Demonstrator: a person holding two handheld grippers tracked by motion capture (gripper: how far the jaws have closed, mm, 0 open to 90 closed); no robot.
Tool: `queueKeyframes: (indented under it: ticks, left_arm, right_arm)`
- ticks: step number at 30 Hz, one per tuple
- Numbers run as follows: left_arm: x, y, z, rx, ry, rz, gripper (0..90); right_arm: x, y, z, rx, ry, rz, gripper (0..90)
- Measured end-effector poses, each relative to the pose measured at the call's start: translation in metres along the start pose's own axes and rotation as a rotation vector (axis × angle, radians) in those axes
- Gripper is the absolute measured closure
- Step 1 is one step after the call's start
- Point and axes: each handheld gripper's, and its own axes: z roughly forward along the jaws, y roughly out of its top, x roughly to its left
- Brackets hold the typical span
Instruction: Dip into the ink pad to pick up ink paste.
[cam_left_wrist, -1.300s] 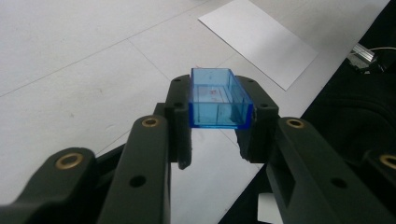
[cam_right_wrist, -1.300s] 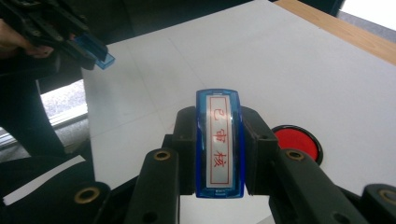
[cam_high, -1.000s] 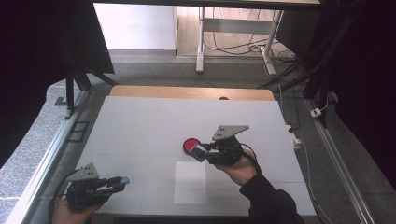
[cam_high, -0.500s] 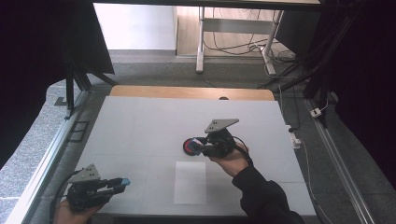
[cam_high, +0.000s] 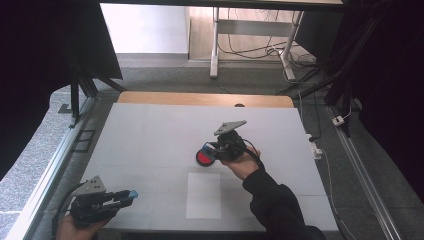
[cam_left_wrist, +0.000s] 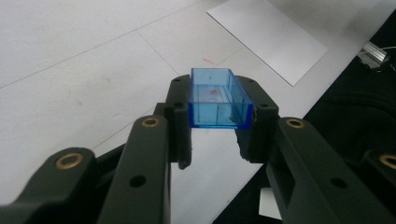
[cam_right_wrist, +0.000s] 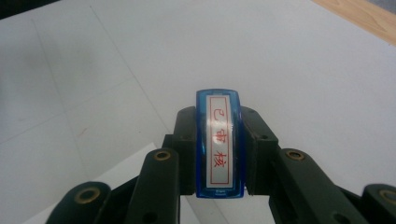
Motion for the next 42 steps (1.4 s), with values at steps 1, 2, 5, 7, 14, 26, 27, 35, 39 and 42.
queueKeyframes:
  ticks: [1, 2, 5, 7, 14, 26, 27, 35, 39, 42]
  left_arm:
    - [0.000, 0.000, 0.000, -0.001, 0.000, -0.001, 68.2]
    - [0.000, 0.000, 0.000, -0.002, -0.001, -0.001, 68.2]
    - [0.000, 0.000, 0.000, -0.002, -0.002, -0.001, 68.1]
    - [0.001, 0.000, 0.000, -0.003, -0.004, -0.002, 68.2]
    - [0.001, 0.000, 0.000, -0.002, -0.004, -0.004, 68.1]
    - [0.002, 0.000, 0.000, 0.002, -0.007, -0.009, 68.2]
    - [0.002, 0.000, 0.000, 0.003, -0.008, -0.010, 68.1]
    - [0.002, 0.000, 0.000, 0.003, -0.011, -0.012, 68.1]
    - [0.002, 0.000, 0.000, 0.003, -0.012, -0.013, 68.1]
    - [0.002, 0.000, 0.000, 0.002, -0.012, -0.015, 68.1]
  right_arm:
    - [-0.002, 0.000, 0.002, 0.001, 0.000, -0.002, 71.2]
    - [-0.003, 0.001, 0.005, 0.006, -0.003, -0.004, 71.2]
    - [-0.006, 0.001, 0.011, 0.024, -0.010, 0.000, 71.2]
    - [-0.008, 0.001, 0.014, 0.036, -0.019, -0.004, 71.2]
    - [-0.015, 0.000, 0.027, 0.065, -0.021, -0.002, 71.2]
    - [-0.019, -0.002, 0.043, 0.104, -0.028, -0.011, 71.2]
    - [-0.019, -0.002, 0.043, 0.104, -0.028, -0.010, 71.2]
    - [-0.024, -0.006, 0.050, 0.129, -0.029, 0.005, 71.2]
    - [-0.025, -0.006, 0.050, 0.131, -0.025, 0.018, 71.2]
    - [-0.025, -0.005, 0.052, 0.135, -0.024, 0.023, 71.3]
